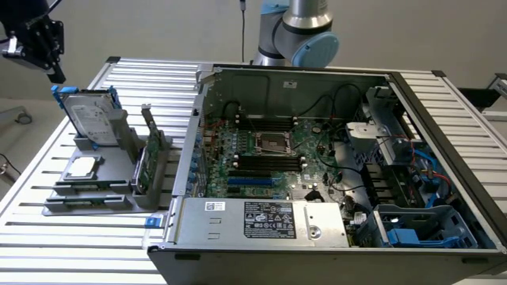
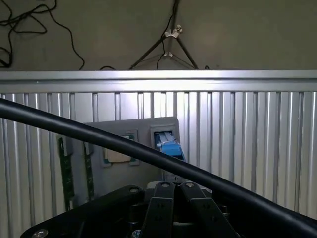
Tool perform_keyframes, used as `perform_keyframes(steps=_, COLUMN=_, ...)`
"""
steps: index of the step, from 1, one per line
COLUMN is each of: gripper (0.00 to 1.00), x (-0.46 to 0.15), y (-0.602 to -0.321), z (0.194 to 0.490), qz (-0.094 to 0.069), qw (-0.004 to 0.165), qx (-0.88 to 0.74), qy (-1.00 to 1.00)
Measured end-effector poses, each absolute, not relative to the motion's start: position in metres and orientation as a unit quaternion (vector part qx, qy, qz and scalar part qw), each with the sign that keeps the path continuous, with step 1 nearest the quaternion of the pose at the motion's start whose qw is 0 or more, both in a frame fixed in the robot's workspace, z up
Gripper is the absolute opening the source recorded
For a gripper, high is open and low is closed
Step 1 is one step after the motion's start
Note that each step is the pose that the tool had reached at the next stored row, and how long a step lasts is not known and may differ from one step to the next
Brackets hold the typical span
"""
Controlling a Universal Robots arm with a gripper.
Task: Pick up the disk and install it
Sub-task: 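Pick up the disk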
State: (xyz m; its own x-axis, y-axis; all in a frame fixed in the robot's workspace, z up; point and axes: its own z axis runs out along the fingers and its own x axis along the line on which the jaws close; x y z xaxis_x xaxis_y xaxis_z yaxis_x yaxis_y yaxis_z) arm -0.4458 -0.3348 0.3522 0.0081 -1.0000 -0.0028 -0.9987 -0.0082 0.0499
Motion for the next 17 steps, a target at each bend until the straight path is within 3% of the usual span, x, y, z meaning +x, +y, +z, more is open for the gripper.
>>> perform_keyframes(steps=13, gripper=0.11, x=-0.4459, y=-0.3348, z=0.3516, qz=-0.040, qw=-0.008, qx=0.759, qy=-0.649)
perform_keyframes(steps=17, gripper=0.11, x=-0.4464, y=-0.3341, z=0.3512, qz=-0.029, qw=-0.020, qx=0.766, qy=-0.642)
